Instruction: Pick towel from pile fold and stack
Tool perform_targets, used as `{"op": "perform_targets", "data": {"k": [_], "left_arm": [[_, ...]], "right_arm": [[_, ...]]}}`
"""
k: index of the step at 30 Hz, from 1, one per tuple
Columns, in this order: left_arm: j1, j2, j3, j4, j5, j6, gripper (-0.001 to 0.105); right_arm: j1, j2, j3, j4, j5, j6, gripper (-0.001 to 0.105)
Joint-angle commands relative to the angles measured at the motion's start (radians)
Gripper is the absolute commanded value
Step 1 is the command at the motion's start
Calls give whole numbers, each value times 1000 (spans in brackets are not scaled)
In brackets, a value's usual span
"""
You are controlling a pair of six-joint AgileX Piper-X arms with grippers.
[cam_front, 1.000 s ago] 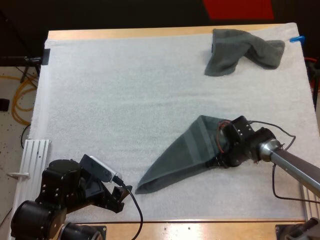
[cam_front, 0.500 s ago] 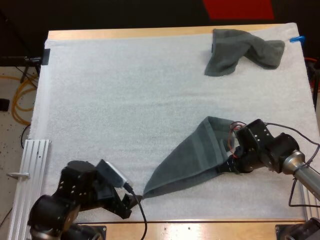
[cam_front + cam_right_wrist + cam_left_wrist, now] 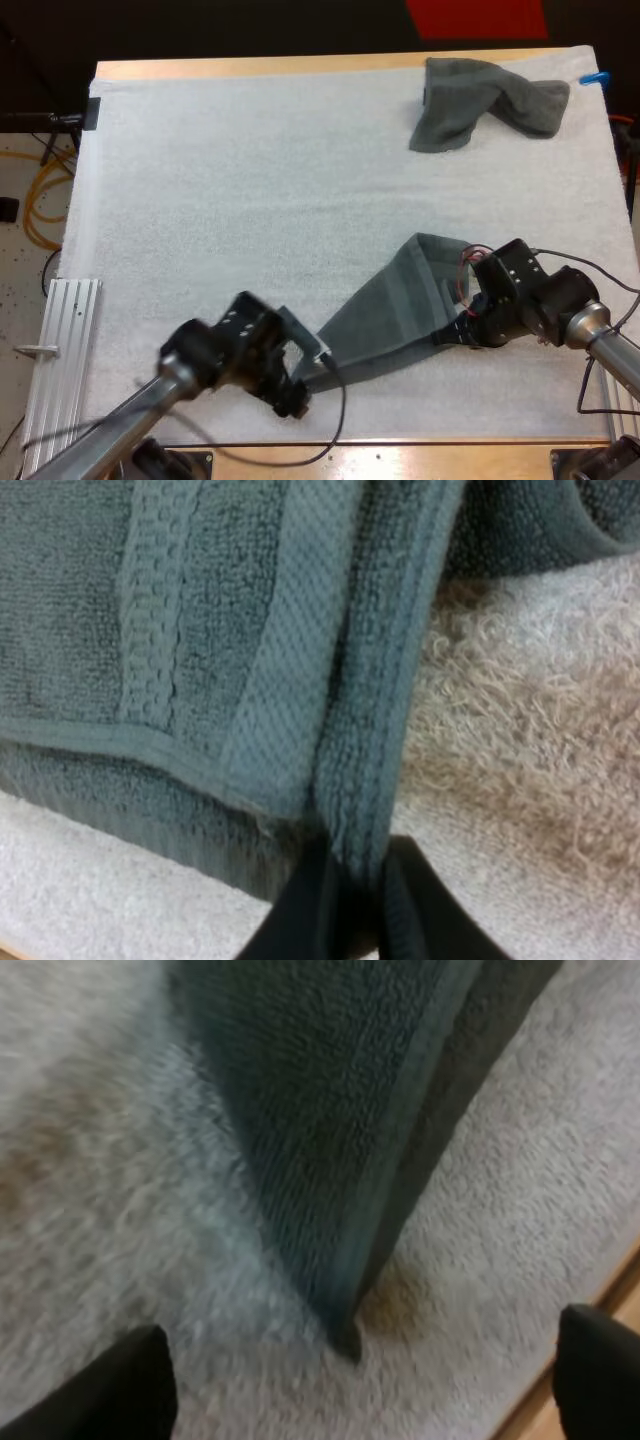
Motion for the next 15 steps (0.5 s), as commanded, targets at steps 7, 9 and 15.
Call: {"op": "perform_targets", "data": {"k": [7,9,15], "left_arm": [[-24,210,-2,-125,-28,-139,72],[-24,250,-2,-134,-28,-159,63],[-24,270,-2,-134,-20,-166,17]], "right_arm": [[0,-8,3,9,-8,0,0],[0,-8,3,9,-8,0,0],[0,-8,3,2,-8,0,0]]}}
